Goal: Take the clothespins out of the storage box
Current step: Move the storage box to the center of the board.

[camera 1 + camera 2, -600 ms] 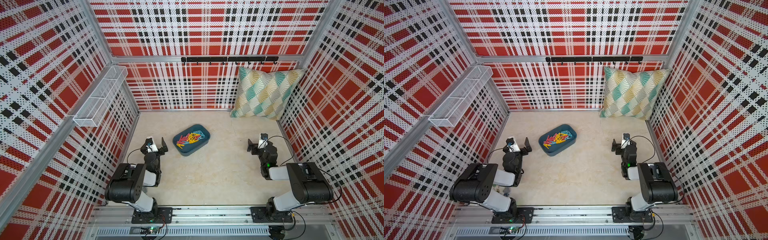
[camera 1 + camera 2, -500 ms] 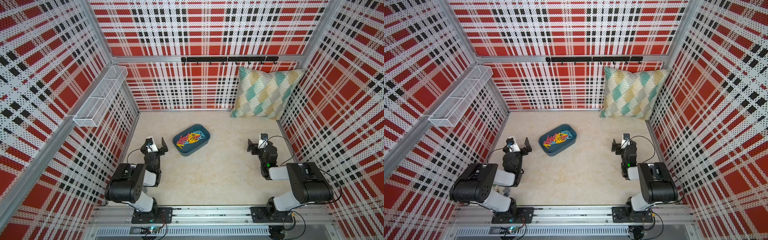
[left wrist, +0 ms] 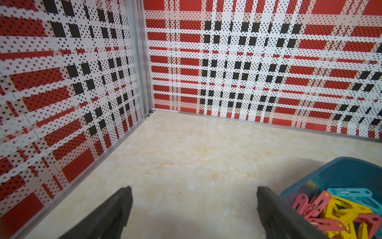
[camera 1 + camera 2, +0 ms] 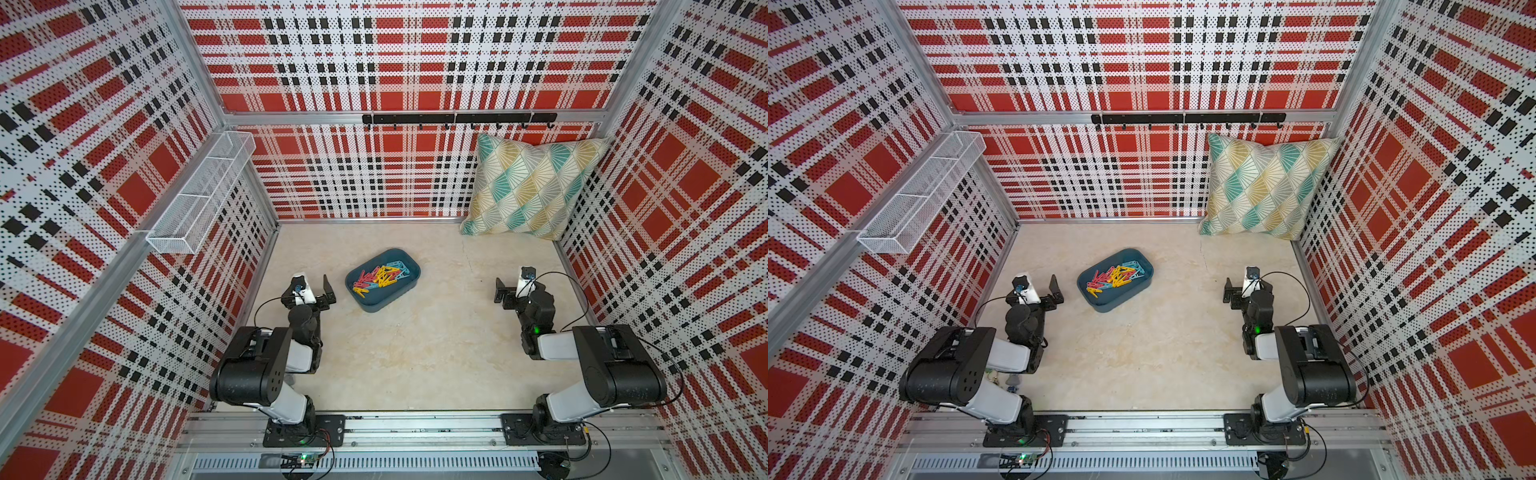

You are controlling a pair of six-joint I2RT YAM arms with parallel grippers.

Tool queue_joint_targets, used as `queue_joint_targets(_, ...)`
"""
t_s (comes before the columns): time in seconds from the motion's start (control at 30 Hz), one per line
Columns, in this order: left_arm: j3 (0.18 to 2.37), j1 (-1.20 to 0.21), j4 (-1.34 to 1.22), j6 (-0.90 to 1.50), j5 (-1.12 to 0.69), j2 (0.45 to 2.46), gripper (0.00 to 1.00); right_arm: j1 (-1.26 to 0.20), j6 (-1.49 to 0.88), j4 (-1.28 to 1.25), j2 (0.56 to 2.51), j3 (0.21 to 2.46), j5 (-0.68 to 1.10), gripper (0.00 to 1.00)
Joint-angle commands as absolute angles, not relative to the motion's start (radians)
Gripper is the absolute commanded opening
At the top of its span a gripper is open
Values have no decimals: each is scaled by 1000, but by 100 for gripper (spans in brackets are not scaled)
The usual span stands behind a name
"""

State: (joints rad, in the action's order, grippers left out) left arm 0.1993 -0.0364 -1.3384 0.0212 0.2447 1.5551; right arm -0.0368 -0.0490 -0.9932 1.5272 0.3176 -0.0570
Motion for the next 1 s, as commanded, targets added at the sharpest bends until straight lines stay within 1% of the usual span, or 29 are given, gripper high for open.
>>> queue_joint_targets(0.0,219,-34,-1361,17,239,1568,99,-28,-48,-1014,1536,335,-66,100)
queue_joint_targets(0.07,217,-24,-1361,22,213,1563,99,-28,-47,-1018,1535,331,-66,100)
queue_joint_targets(0.1,227,-11,-1353,21,167,1558,99,-28,-47,-1021,1533,332,-70,100)
queue_joint_targets(0.13,244,1,-1309,19,118,1536,99,-39,-40,-959,1512,358,-90,100)
queue_joint_targets(0.17,268,8,-1209,26,101,1495,99,-60,-42,-778,1471,430,-140,100)
queue_joint_targets(0.2,302,13,-1104,28,100,1458,99,-79,-49,-700,1455,553,-163,100)
queue_joint_targets(0.23,365,15,-957,14,96,1427,99,-81,-126,-321,1469,686,-251,100)
queue_joint_targets(0.27,437,14,-799,-8,94,1399,99,-80,-188,-90,1514,833,-280,100)
queue_joint_targets(0.3,497,18,-676,-22,91,1381,99,-79,-248,72,1569,962,-292,100)
queue_joint_targets(0.33,557,25,-549,-26,88,1364,99,-76,-303,217,1640,1083,-284,100)
queue_joint_targets(0.37,602,33,-451,-28,87,1343,99,-74,-335,310,1701,1174,-261,100)
queue_joint_targets(0.43,657,48,-294,-37,82,1303,99,-76,-353,360,1765,1237,-102,100)
queue_joint_targets(0.47,686,52,-217,-55,71,1287,99,-83,-369,347,1764,1235,-59,100)
queue_joint_targets(0.53,746,56,-60,-94,47,1269,94,-114,-393,308,1722,1210,-29,100)
queue_joint_targets(0.6,808,55,93,-136,-2,1277,87,-149,-411,295,1683,1204,-33,100)
queue_joint_targets(0.67,875,42,236,-163,-51,1306,75,-176,-426,308,1664,1219,-10,100)
queue_joint_targets(0.73,929,12,325,-155,-48,1351,64,-198,-435,328,1661,1233,6,100)
queue_joint_targets(0.87,1025,-86,414,-98,14,1457,58,-252,-442,359,1638,1233,-14,100)
queue_joint_targets(0.97,1067,-155,427,-46,15,1544,58,-276,-459,372,1601,1205,-23,100)
